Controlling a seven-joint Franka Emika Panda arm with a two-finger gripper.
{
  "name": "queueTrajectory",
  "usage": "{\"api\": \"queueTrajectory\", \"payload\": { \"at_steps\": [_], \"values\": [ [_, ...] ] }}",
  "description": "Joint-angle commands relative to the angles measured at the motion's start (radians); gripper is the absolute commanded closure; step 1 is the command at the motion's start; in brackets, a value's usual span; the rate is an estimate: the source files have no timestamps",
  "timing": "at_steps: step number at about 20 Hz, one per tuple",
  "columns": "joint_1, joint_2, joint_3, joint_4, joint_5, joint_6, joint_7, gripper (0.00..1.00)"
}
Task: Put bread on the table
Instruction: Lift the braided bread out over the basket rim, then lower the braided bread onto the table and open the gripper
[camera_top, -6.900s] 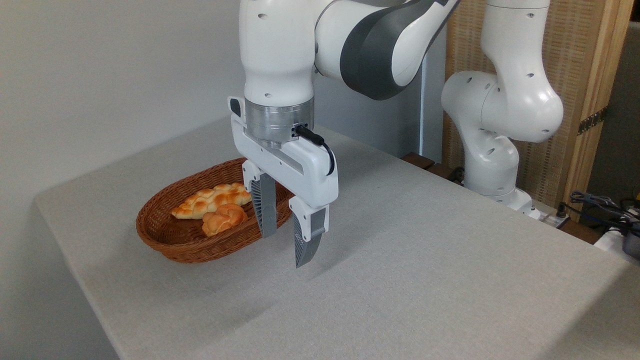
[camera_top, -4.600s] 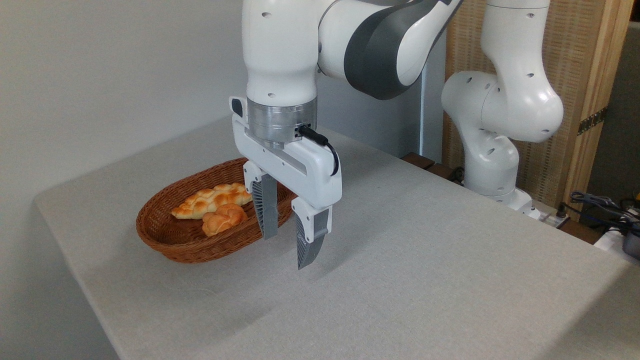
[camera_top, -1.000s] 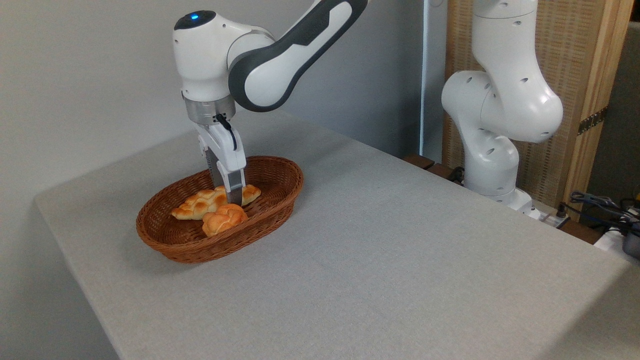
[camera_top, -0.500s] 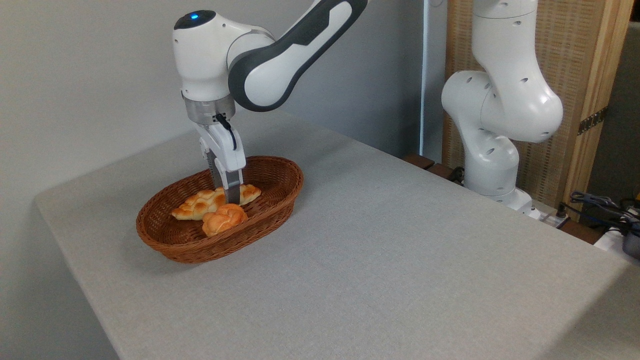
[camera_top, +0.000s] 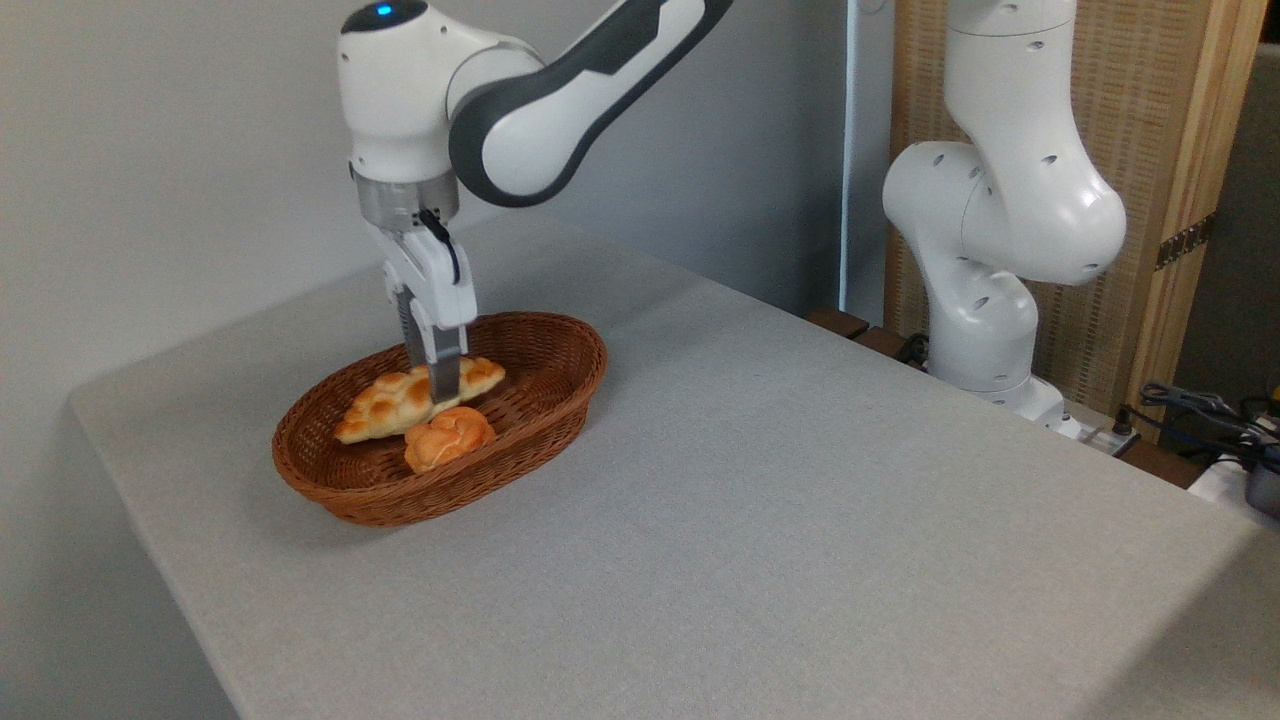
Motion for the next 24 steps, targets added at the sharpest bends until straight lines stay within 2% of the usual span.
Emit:
{"api": "queueTrajectory", "payload": {
  "at_steps": [1, 5, 11, 17, 18, 19, 20, 21, 24],
  "values": [
    [0.004, -0.036, 0.032, 0.037, 0.007, -0.041, -0.015, 0.52],
    [0.004, -0.091, 0.112, 0.038, 0.006, -0.098, -0.002, 0.52],
    [0.004, -0.118, 0.195, 0.037, 0.009, -0.152, 0.000, 0.50],
    [0.004, -0.134, 0.353, 0.035, 0.018, -0.283, 0.104, 0.44],
    [0.005, -0.132, 0.377, 0.034, 0.018, -0.287, 0.104, 0.39],
    [0.005, -0.128, 0.399, 0.034, 0.018, -0.288, 0.104, 0.28],
    [0.005, -0.123, 0.423, 0.032, 0.018, -0.288, 0.104, 0.10],
    [0.005, -0.122, 0.431, 0.032, 0.019, -0.290, 0.104, 0.03],
    [0.005, -0.122, 0.434, 0.032, 0.019, -0.291, 0.104, 0.00]
  ]
}}
